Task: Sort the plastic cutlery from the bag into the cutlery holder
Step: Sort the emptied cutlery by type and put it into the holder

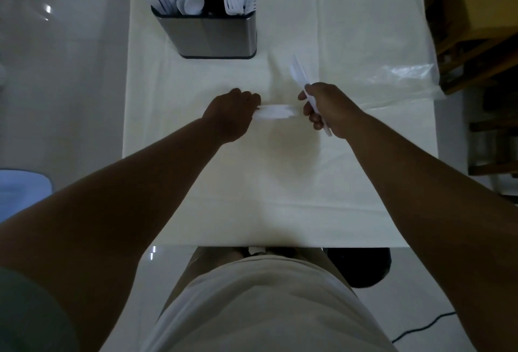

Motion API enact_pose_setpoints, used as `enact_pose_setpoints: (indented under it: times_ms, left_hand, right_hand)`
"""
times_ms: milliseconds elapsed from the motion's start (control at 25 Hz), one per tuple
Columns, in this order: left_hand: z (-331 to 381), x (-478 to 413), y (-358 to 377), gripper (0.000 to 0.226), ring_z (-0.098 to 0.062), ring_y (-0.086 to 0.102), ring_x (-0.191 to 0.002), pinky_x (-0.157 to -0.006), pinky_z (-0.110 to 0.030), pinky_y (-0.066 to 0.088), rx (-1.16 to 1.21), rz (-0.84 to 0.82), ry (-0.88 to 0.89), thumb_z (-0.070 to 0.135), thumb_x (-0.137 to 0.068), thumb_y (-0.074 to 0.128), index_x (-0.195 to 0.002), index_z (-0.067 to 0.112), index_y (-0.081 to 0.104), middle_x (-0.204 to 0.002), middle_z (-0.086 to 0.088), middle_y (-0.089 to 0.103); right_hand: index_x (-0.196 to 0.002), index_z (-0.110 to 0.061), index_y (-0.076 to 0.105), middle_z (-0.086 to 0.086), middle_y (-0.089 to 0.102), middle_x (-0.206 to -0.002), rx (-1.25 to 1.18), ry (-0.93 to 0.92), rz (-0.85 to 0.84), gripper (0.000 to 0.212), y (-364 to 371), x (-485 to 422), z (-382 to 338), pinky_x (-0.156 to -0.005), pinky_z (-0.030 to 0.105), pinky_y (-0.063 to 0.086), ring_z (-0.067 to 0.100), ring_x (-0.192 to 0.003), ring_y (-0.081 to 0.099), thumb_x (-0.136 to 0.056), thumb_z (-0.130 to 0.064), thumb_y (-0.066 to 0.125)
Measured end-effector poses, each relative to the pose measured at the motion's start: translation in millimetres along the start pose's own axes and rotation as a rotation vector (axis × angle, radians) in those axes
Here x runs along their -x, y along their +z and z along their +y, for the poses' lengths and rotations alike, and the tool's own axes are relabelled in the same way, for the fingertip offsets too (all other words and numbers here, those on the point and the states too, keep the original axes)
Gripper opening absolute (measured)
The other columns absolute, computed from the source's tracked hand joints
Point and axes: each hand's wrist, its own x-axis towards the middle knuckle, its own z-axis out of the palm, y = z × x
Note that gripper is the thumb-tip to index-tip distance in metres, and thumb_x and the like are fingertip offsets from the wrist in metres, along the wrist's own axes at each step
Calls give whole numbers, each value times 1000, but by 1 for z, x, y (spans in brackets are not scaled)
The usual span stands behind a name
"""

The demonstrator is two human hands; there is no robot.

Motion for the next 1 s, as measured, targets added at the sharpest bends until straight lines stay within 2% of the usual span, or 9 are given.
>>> enact_pose_setpoints:
  times_ms: [200, 280, 360, 480, 560, 640, 800, 920, 1000]
  left_hand:
    - [-7, 34, -8, 31, -29, 58, -75, -69, -36, 50, 364, 13, -474, 36, -97, 49, -118, 14, 50, -89, -5, 60]
    - [-11, 49, -8, 34, -23, 54, -71, -68, -32, 48, 734, 36, -661, 40, -97, 52, -118, 14, 54, -86, -2, 58]
    - [-11, 61, -11, 24, -20, 54, -66, -62, -32, 49, 1259, 82, -792, 32, -98, 53, -110, 12, 55, -77, -4, 59]
    - [-9, 74, -17, 15, -21, 63, -74, -72, -36, 57, 1681, 67, -795, 14, -100, 50, -114, 10, 49, -85, -7, 62]
    - [-5, 79, -18, 11, -19, 56, -70, -65, -32, 50, 1760, 59, -765, 11, -100, 50, -110, 7, 49, -82, -7, 57]
    - [0, 83, -17, 14, -17, 49, -69, -59, -27, 42, 1777, 43, -722, 20, -100, 54, -105, 7, 52, -81, -7, 52]
    - [5, 88, -20, 32, -12, 53, -71, -56, -21, 41, 1600, -28, -479, 42, -96, 57, -112, 15, 56, -84, 0, 59]
    - [8, 89, -28, 16, -5, 56, -65, -57, -20, 45, 1518, -10, -388, 26, -90, 69, -102, 20, 59, -71, 8, 61]
    - [5, 89, -31, 16, -9, 53, -62, -56, -23, 44, 1503, -7, -393, 16, -84, 74, -93, 18, 61, -69, 2, 58]
  right_hand:
    - [-99, -10, 62, 10, 54, -81, -18, -78, -115, 19, 25, 9, -1, -52, 28, 40, 18, -54, 46, -100, -16, 44]
    - [-98, -11, 62, 9, 56, -88, -7, -116, -144, 16, 38, 13, -2, -60, 34, 52, 21, -62, 55, -102, -15, 48]
    - [-98, -9, 64, 12, 59, -94, -39, -107, -166, 14, 51, 17, -3, -75, 42, 59, 25, -74, 64, -102, -14, 50]
    - [-103, -12, 72, 8, 69, -101, 47, -108, -124, 14, 73, 24, -2, -82, 35, 56, 21, -87, 65, -94, -21, 65]
    - [-107, -13, 75, 4, 72, -98, 62, -90, -110, 24, 87, 32, -4, -69, 28, 51, 16, -78, 59, -86, -25, 75]
    - [-106, -7, 74, 8, 69, -88, -46, -59, -158, 25, 99, 40, -7, -57, 25, 47, 14, -66, 55, -84, -19, 77]
    - [-101, -4, 70, 14, 72, -81, -68, -95, -176, 25, 112, 52, -21, -62, 28, 56, 19, -65, 68, -78, -5, 79]
    - [-88, -2, 67, 23, 71, -84, -93, -83, -190, 15, 110, 56, -27, -70, 36, 60, 26, -65, 69, -78, -2, 79]
    - [-84, -4, 68, 15, 72, -76, -2, -104, -223, 16, 107, 56, -28, -68, 33, 57, 24, -63, 66, -77, -11, 82]
